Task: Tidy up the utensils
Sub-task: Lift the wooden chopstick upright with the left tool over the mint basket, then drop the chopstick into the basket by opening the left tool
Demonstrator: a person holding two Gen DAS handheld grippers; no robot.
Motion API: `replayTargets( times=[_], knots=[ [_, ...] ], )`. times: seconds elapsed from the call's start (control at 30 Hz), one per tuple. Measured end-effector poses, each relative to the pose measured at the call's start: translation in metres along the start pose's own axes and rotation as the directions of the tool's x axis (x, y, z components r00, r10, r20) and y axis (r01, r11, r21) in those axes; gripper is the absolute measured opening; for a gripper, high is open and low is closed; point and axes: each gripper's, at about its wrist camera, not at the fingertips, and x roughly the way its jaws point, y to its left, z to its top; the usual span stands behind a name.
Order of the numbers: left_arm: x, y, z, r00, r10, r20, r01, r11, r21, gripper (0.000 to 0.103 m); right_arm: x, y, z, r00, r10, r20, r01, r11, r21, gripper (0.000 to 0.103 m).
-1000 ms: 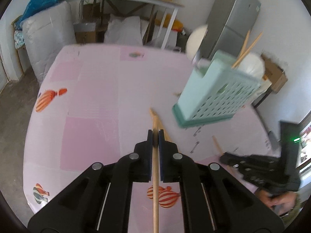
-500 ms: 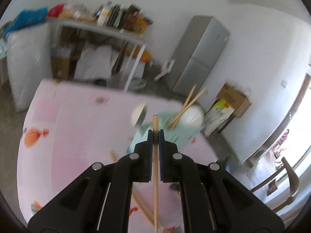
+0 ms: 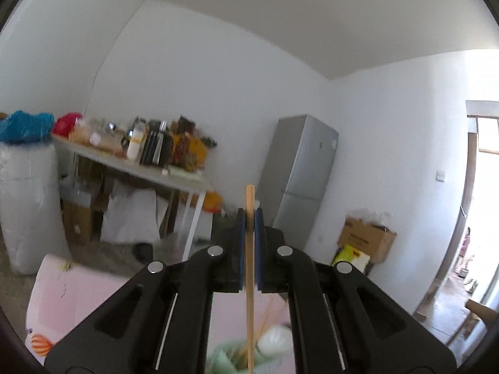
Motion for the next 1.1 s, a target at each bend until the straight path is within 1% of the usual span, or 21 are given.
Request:
replayTargets(
  times=[0.1, 0.2, 0.27, 0.37, 0.47, 0.53, 0.6, 0.87, 1.0, 1.07, 1.1],
  knots=[
    [0.021, -0.011, -0.011, 0.999, 0.025, 0.036, -0.026, 0.998, 0.048, 0.004, -0.006, -0.002, 0.002, 1.000, 0.007, 0.014, -0.007, 1.000, 0.005, 0.007],
    [0.041, -0.019, -0.032, 0.999, 0.040, 0.021, -0.041, 0.995, 0.090, 0.004, -0.009, -0.002, 0.002, 1.000, 0.012, 0.020, -0.012, 1.000, 0.007, 0.007],
    [0.057, -0.020, -0.050, 0.998, 0.056, -0.027, -0.053, 0.992, 0.111, 0.004, -0.010, -0.003, 0.001, 1.000, 0.018, 0.025, -0.018, 1.000, 0.012, 0.007],
    [0.068, -0.013, -0.072, 0.992, 0.071, -0.103, -0.060, 0.992, 0.108, 0.004, -0.012, -0.004, 0.000, 0.999, 0.025, 0.033, -0.026, 0.999, 0.019, 0.007],
    [0.070, -0.005, -0.092, 0.978, 0.079, -0.194, -0.063, 0.994, 0.088, 0.004, -0.015, -0.007, -0.001, 0.999, 0.028, 0.040, -0.029, 0.999, 0.021, 0.007],
    [0.062, 0.000, -0.095, 0.974, 0.079, -0.210, -0.063, 0.995, 0.079, 0.007, -0.019, -0.008, -0.001, 0.998, 0.028, 0.048, -0.029, 0.999, 0.023, 0.007],
    [0.053, 0.004, -0.096, 0.972, 0.079, -0.219, -0.065, 0.995, 0.070, 0.020, -0.021, -0.009, -0.001, 0.998, 0.027, 0.053, -0.028, 0.999, 0.026, 0.007],
    [-0.005, 0.009, -0.099, 0.969, 0.071, -0.237, -0.055, 0.996, 0.074, 0.036, -0.035, -0.012, -0.005, 0.996, 0.016, 0.083, -0.019, 0.999, 0.039, 0.007],
    [-0.037, 0.016, -0.111, 0.957, 0.090, -0.275, -0.071, 0.995, 0.077, 0.044, -0.044, -0.013, -0.001, 0.994, 0.008, 0.109, -0.013, 0.999, 0.044, 0.007],
    [-0.048, 0.020, -0.120, 0.947, 0.105, -0.305, -0.084, 0.993, 0.081, 0.047, -0.057, -0.012, 0.006, 0.988, 0.010, 0.153, -0.016, 0.999, 0.042, 0.007],
    [-0.054, 0.023, -0.128, 0.938, 0.115, -0.328, -0.094, 0.992, 0.080, 0.049, -0.064, -0.011, 0.010, 0.984, 0.016, 0.179, -0.023, 0.999, 0.038, 0.007]
  ],
)
